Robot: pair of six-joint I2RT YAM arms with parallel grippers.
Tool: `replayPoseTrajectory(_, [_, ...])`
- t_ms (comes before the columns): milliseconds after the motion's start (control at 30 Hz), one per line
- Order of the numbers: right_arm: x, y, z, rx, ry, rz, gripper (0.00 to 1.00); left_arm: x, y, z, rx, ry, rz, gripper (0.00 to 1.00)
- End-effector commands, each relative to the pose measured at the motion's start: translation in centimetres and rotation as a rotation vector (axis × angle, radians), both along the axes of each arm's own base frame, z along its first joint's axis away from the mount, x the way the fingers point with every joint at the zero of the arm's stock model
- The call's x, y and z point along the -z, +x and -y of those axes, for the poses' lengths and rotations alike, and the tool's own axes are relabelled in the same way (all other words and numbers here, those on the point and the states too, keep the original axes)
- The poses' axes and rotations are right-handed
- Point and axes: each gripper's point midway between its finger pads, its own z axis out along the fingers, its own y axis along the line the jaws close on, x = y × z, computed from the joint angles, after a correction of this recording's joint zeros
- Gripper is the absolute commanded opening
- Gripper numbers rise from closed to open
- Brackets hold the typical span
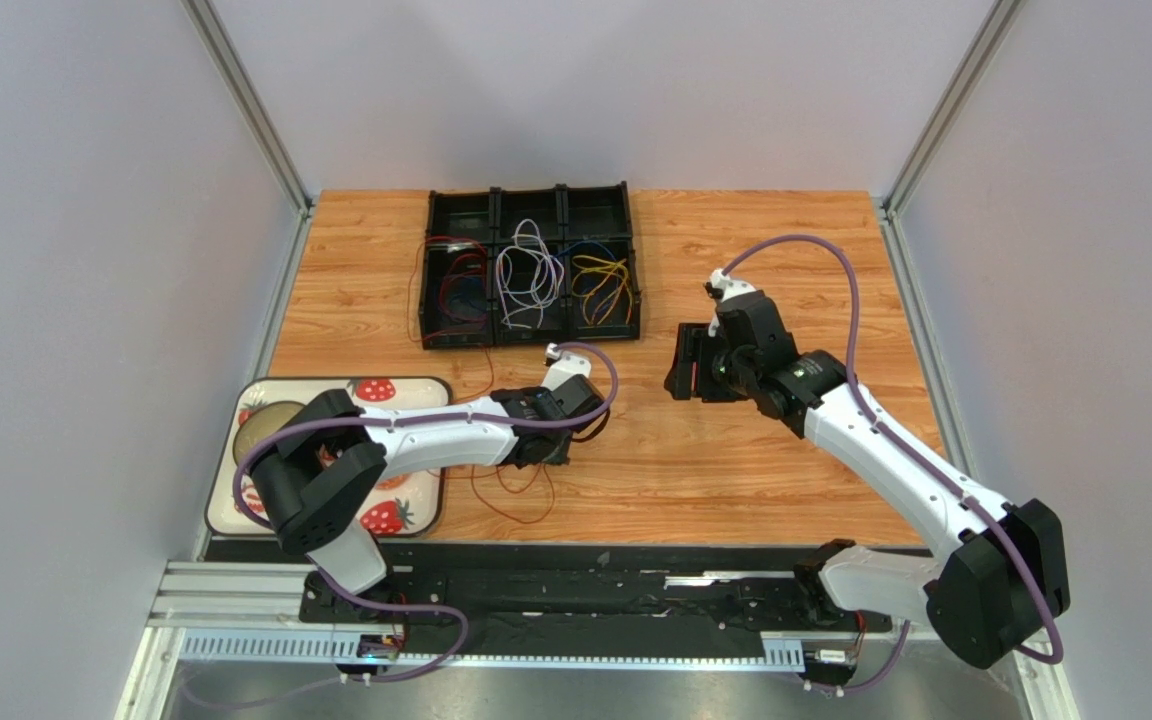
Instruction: Untangle the cables
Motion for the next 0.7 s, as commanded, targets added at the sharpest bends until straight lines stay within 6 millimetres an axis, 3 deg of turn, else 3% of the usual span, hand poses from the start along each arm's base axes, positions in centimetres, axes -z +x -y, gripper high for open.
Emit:
replayPoseTrajectory(0, [-0.8, 0.5, -0.8, -0.01, 0.032, 0.03, 0.6, 0.1, -0.2, 0.3, -0.028, -0.026, -0.003, 0.32])
replayPoseTrajectory(400, [-0.5, 0.7, -1.0, -0.016, 0.027, 0.024, 0.6, 1.3, -1.5, 0.0, -0.032, -0.027, -0.055, 0.3])
replayPoseTrajectory(500, [-0.4, 0.7, -1.1, -0.018, 0.026, 0.023, 0.59, 1.6, -1.8, -0.1, -0.032, -0.026, -0.067, 0.21])
replayPoseTrajectory(533, [-0.4, 0.7, -1.0, -0.017, 0.026, 0.024, 0.59, 1.6, -1.8, -0.1, -0.034, -0.027, -0.067, 0.11])
replayPoseTrajectory(600, [-0.4, 0.8, -1.1, -0.019, 0.025, 0.023, 0.59, 1.4, -1.7, -0.1, -0.033, -0.027, -0.061, 0.0])
replayPoseTrajectory(667, [-0.3, 0.8, -1.1, -0.02, 0.023, 0.021, 0.59, 1.0, -1.5, -0.1, -0.027, -0.023, -0.054, 0.0])
